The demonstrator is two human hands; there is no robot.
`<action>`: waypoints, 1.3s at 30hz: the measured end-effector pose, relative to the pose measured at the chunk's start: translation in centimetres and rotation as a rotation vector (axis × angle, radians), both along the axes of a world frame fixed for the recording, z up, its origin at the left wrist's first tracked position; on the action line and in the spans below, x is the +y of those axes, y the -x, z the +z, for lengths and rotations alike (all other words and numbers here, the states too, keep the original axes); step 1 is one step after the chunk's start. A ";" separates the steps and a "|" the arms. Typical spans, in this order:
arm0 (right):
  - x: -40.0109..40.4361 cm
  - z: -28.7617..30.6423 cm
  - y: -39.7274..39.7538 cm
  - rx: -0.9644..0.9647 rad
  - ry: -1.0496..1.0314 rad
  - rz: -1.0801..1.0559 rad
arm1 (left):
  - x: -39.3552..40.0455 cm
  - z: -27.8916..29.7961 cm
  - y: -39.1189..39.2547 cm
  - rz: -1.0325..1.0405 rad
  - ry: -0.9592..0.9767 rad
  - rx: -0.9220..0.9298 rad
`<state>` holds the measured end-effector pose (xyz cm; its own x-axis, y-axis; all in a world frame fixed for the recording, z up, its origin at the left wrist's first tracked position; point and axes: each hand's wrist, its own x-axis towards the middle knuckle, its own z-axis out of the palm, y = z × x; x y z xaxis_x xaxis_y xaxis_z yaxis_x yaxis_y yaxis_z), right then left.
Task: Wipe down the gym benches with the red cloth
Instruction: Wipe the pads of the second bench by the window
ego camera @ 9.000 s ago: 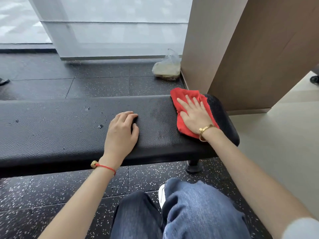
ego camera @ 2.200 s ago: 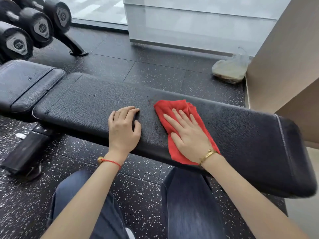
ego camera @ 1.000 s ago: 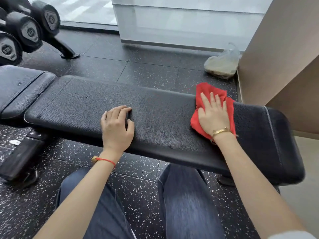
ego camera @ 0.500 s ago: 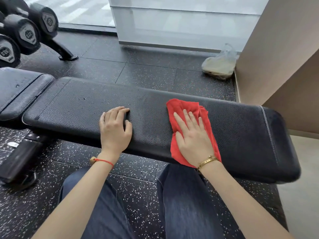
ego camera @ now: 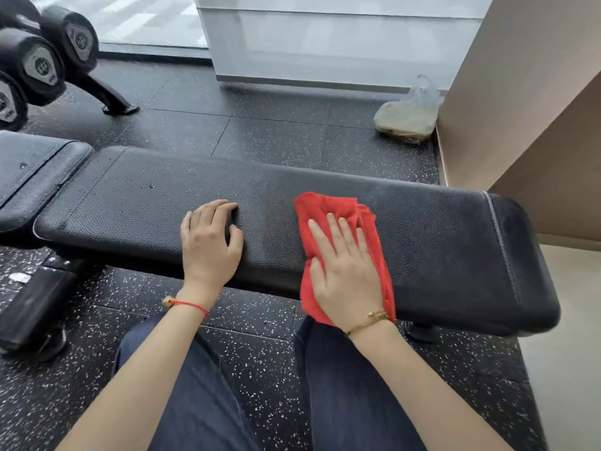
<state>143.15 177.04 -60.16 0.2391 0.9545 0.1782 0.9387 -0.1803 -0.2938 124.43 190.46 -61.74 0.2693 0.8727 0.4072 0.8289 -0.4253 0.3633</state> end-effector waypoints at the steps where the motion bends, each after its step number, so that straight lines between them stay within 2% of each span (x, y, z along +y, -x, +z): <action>1: -1.0 -0.1 -1.6 -0.011 0.005 -0.053 | 0.0 0.0 0.0 -0.001 0.002 0.002; 5: 0.3 0.4 -6.5 -0.013 0.110 -0.292 | 0.1 -0.1 -0.2 0.010 0.001 0.028; 7: 3.5 0.8 -5.9 -0.007 0.130 -0.314 | 0.1 -0.1 -0.4 0.017 0.008 0.030; 11: 7.8 1.3 -0.6 -0.011 0.129 -0.045 | 0.2 -0.1 -0.3 0.010 0.002 0.035; 13: 6.9 1.1 1.0 -0.014 0.119 0.084 | 0.2 -0.1 -0.1 0.002 -0.002 0.027; 16: 3.8 0.6 -0.9 0.017 0.083 0.178 | 0.3 -0.1 0.0 -0.006 -0.003 0.017; 20: 1.3 0.2 -6.9 0.008 0.080 -0.006 | 0.1 0.0 0.1 -0.008 0.001 0.027; 24: 5.5 1.2 -9.7 0.011 0.156 -0.229 | 0.0 0.2 -0.2 0.005 0.011 0.036; 28: 7.2 1.3 -6.7 -0.003 0.163 -0.112 | -0.4 0.7 -0.5 0.005 0.037 0.038; 33: 0.0 0.7 -4.5 -0.003 0.096 0.086 | -1.0 1.2 -0.8 0.017 0.088 0.054; 36: -3.8 0.3 -7.5 -0.010 0.082 -0.015 | -2.2 1.8 -1.9 -0.019 0.077 0.038; 39: -4.4 0.3 -12.6 0.005 0.111 -0.244 | -3.5 2.6 -4.3 -0.125 0.042 0.023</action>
